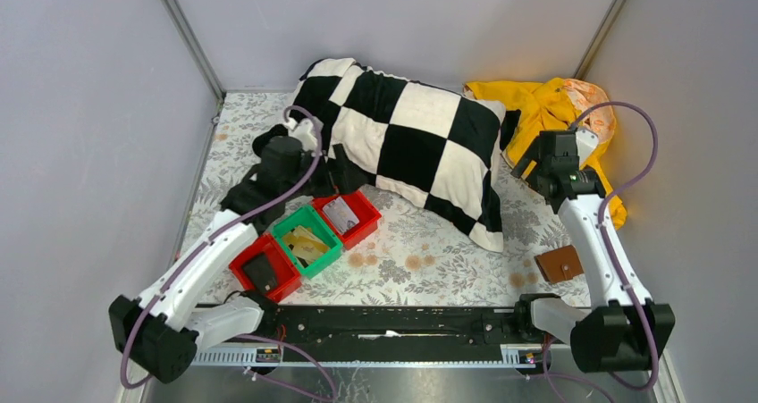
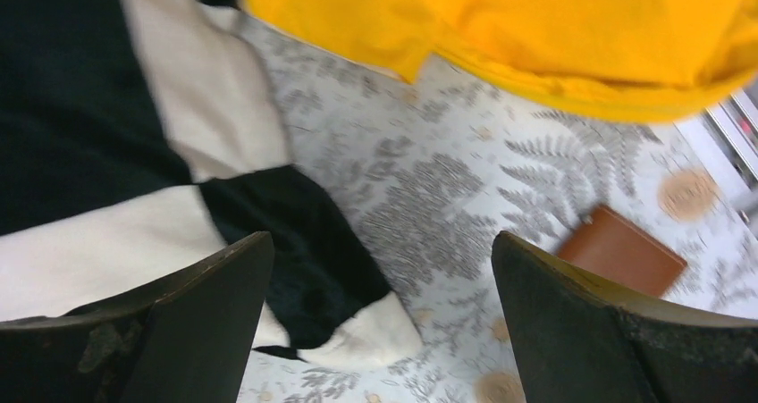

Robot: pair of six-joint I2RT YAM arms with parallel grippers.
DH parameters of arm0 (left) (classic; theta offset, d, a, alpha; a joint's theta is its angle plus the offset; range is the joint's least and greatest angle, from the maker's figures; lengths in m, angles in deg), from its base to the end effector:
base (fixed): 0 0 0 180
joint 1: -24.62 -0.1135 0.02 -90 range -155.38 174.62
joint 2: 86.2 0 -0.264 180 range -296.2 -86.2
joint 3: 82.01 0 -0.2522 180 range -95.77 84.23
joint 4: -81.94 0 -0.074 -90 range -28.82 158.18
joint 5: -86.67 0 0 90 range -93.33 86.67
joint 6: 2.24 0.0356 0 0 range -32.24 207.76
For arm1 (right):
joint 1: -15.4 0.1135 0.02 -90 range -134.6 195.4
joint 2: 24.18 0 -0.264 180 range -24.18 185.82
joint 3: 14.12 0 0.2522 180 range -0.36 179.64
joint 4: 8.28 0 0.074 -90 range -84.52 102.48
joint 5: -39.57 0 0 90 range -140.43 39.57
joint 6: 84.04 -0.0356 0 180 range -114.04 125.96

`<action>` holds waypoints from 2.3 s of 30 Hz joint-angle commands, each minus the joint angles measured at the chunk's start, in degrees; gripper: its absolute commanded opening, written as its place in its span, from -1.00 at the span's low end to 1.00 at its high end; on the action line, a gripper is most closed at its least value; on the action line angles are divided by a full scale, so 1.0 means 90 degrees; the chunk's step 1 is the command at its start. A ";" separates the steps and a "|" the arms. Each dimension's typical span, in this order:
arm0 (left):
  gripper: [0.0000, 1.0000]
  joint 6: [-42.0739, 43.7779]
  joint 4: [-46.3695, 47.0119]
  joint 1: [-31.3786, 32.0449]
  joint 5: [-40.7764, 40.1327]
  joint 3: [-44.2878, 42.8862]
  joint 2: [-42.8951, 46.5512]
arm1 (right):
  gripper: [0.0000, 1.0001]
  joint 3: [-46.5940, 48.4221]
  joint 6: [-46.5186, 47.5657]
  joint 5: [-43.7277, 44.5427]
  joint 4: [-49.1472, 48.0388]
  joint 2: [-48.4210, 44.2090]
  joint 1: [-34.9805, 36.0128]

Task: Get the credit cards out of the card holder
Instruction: Move the card holder to the center of the board.

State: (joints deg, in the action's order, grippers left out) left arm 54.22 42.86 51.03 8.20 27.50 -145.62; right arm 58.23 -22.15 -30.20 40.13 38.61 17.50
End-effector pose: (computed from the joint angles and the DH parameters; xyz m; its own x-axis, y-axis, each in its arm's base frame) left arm 0.2022 -0.1084 0.3381 -0.6787 -0.2674 -0.6840 0.2626 0.7814 -0.5660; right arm 0.2319 -0.0038 0.3228 -0.4423 0.4262 -0.7891 0.5024 0.8466 0.1756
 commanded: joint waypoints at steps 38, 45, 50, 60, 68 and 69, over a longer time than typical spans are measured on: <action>0.98 0.0315 -0.0185 0.0649 -0.0613 -0.1108 -0.1006 | 0.99 -0.2113 -0.2116 -0.0217 0.0777 0.1600 -0.2852; 0.98 0.0336 -0.0224 0.0688 -0.0597 -0.1076 -0.0998 | 0.99 -0.2326 -0.2159 -0.0233 0.0559 0.1856 -0.2900; 0.98 0.0309 -0.0217 0.0705 -0.0596 -0.1081 -0.1005 | 0.99 -0.2380 -0.2293 -0.0114 0.0581 0.1821 -0.2920; 0.98 0.0312 -0.0201 0.0759 -0.0508 -0.1237 -0.1213 | 0.99 -0.2190 -0.2076 0.0084 0.0841 0.1042 -0.2920; 0.98 0.0380 -0.0220 0.0842 -0.0511 -0.1212 -0.1223 | 0.99 -0.2123 -0.2111 0.0076 0.1072 0.0496 -0.2920; 0.98 0.0390 -0.0262 0.0848 -0.0510 -0.1205 -0.1214 | 0.99 -0.2132 -0.2126 0.0106 0.1089 0.0498 -0.2920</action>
State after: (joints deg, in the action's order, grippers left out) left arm 57.10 39.32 58.29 3.35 18.60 -156.96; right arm 38.01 -40.58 -31.47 47.17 44.29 -8.40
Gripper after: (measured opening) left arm 0.990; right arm 0.994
